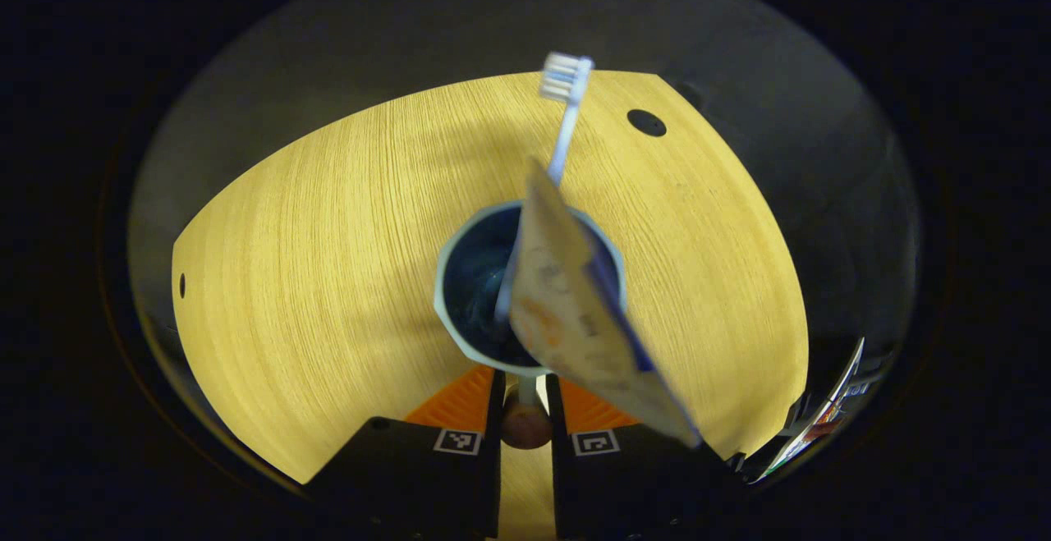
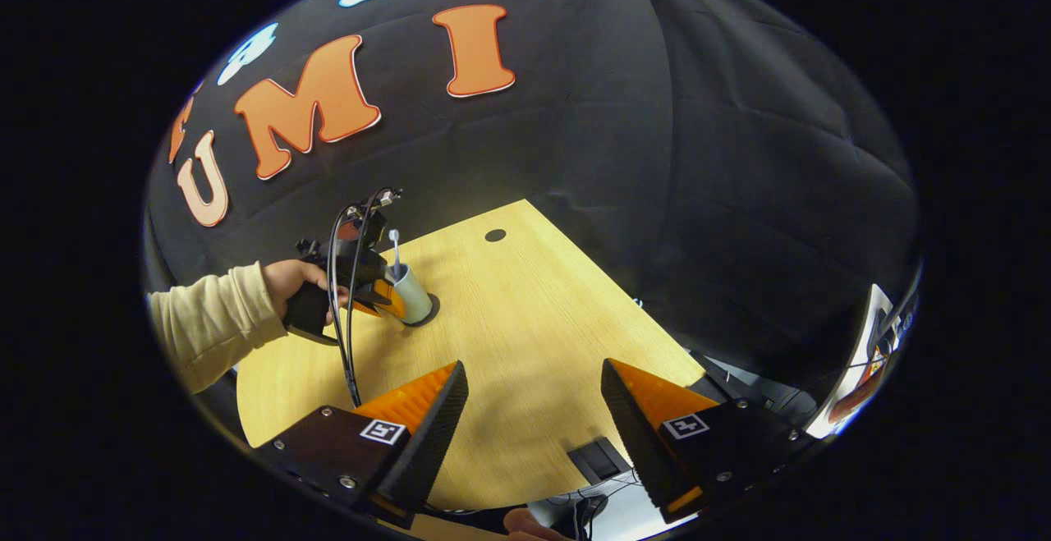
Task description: Put the toothbrush and toothpaste on the desktop into the cup, then pick up the cup and place it on the coaster on the desktop.
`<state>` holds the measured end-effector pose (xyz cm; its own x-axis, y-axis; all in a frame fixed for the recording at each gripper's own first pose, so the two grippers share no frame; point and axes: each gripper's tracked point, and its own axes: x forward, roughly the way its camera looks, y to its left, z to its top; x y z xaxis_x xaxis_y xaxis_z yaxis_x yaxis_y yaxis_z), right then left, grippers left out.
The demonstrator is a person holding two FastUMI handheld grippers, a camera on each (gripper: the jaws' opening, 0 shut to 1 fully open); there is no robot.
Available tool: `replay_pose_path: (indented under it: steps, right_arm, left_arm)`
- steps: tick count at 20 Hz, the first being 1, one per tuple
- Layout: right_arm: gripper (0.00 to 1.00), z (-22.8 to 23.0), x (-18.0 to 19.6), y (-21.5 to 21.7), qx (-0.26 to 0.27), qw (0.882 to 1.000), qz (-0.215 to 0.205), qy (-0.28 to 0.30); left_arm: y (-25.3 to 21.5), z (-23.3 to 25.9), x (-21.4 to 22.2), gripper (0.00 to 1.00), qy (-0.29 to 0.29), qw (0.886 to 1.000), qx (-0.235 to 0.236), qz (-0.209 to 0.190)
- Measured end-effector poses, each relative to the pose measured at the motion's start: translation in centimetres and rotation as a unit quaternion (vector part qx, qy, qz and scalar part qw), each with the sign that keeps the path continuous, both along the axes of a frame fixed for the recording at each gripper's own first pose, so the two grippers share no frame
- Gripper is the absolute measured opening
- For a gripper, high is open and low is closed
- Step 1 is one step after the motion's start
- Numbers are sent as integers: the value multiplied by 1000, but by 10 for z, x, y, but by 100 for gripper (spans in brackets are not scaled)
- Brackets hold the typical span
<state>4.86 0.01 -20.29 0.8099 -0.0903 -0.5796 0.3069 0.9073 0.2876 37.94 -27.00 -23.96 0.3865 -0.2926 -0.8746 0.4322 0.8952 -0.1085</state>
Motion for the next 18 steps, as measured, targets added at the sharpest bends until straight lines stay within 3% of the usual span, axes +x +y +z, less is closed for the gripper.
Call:
replay_pose_path:
  steps: [5,7,10,11,14,18]
  right_arm:
    - [98,5,0,2,-1,1000,4,-6]
    - [98,9,1,5,-1,1000,10,-11]
    - [98,17,3,14,-3,1000,20,-20]
    - [98,20,4,17,-4,999,25,-24]
    - [98,32,6,27,-13,998,41,-39]
    - [98,50,11,40,-26,995,65,-65]
  left_arm:
    - [4,35,-19,30,-31,999,-23,-4]
    - [7,60,-24,48,-50,998,-36,-3]
    - [12,104,-36,85,-92,994,-59,-13]
    - [17,117,-42,92,-105,992,-63,-13]
    - [25,155,-65,90,-149,984,-92,-1]
    - [55,211,-85,91,-214,966,-147,20]
